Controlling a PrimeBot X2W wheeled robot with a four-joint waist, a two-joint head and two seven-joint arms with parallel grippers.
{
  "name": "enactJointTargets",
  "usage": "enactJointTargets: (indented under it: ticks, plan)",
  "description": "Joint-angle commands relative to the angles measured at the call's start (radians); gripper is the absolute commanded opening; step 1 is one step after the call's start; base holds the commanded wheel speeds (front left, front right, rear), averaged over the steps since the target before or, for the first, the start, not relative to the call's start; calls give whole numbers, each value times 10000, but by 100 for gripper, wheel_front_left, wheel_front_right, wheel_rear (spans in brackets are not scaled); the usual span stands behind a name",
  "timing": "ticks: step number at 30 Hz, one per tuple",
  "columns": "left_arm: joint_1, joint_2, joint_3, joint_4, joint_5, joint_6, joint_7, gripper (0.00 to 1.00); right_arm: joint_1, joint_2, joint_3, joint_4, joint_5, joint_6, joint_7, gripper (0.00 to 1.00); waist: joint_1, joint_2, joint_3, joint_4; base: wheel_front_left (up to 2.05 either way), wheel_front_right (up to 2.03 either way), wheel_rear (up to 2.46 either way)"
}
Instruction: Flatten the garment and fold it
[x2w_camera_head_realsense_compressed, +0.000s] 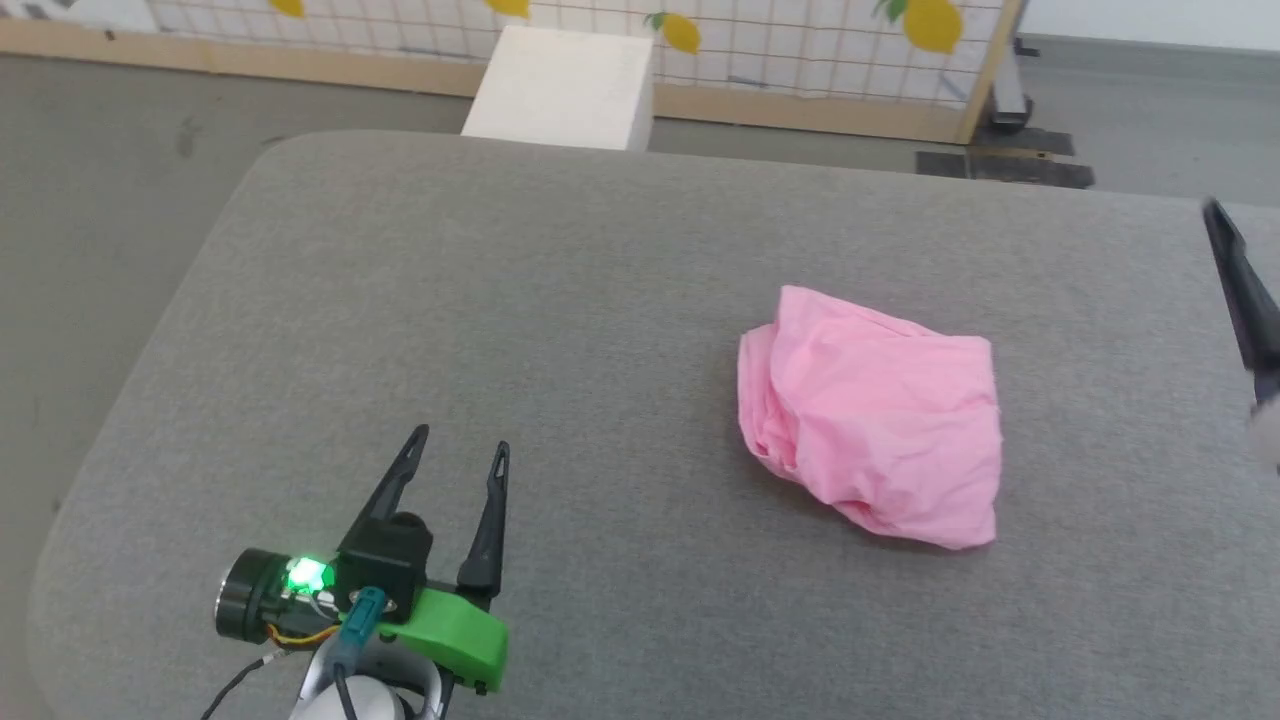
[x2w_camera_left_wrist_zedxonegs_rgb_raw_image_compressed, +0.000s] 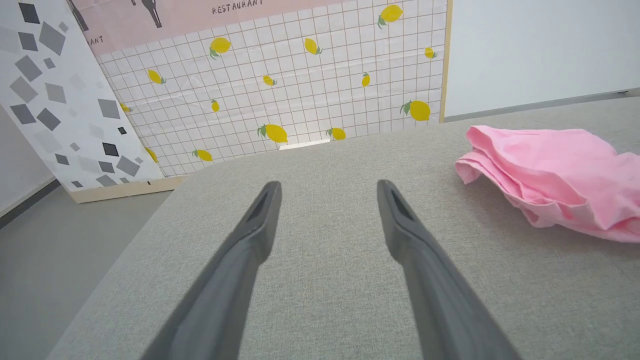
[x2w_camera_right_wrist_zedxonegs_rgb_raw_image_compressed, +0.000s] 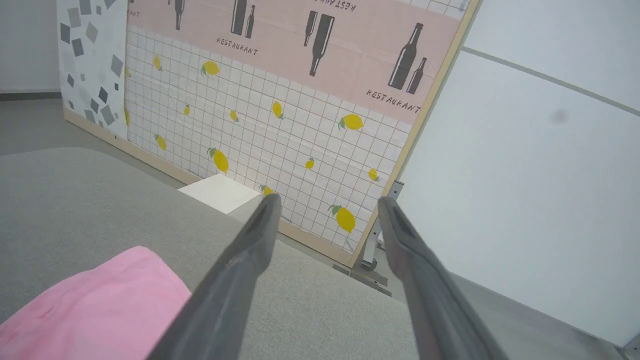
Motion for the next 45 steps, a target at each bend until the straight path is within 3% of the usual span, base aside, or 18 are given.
enactJointTargets:
  ticks: [1,7,12,20,28,33,37,42,45]
  plan:
    - [174,94,62,-79,-81,79,-10,100,545,340,-386,-212,-160,33,-215,100,0,-1,-48,-227,0,0,0]
    - [197,260,217,-299,-139,96,-60,100,2693,1946,-1993,-1510,-1194,33,-857,100,0,-1,92,-356,0,0,0]
    - [269,287,219,-347,-179,74,-94,100,3882,3475,-2710,-2407,-1834,33,-822,100,0,-1,156,-415,0,0,0]
    - [391,207,183,-373,-92,143,-182,100,4960,4631,-2718,-2906,-2720,33,-886,100,0,-1,207,-448,0,0,0]
    - [353,112,183,-422,33,38,-259,100,5114,4712,-2604,-3047,-2876,33,-868,100,0,-1,358,-403,0,0,0]
    - [201,-18,85,-420,114,-35,-271,100,5049,4263,-2366,-3146,-2569,33,-380,100,0,-1,620,-180,0,0,0]
    - [78,-78,79,-535,156,-80,-280,100,4428,3645,-2061,-3036,-1329,33,1301,100,0,-1,1074,2,0,0,0]
    - [-158,-172,55,-609,286,-179,-293,100,3184,2617,-1793,-2842,539,33,4637,100,0,-1,1767,397,0,0,0]
    - [-238,-254,38,-593,357,-216,-300,100,2402,2385,-1841,-2569,1547,33,6591,100,0,-1,2114,644,0,0,0]
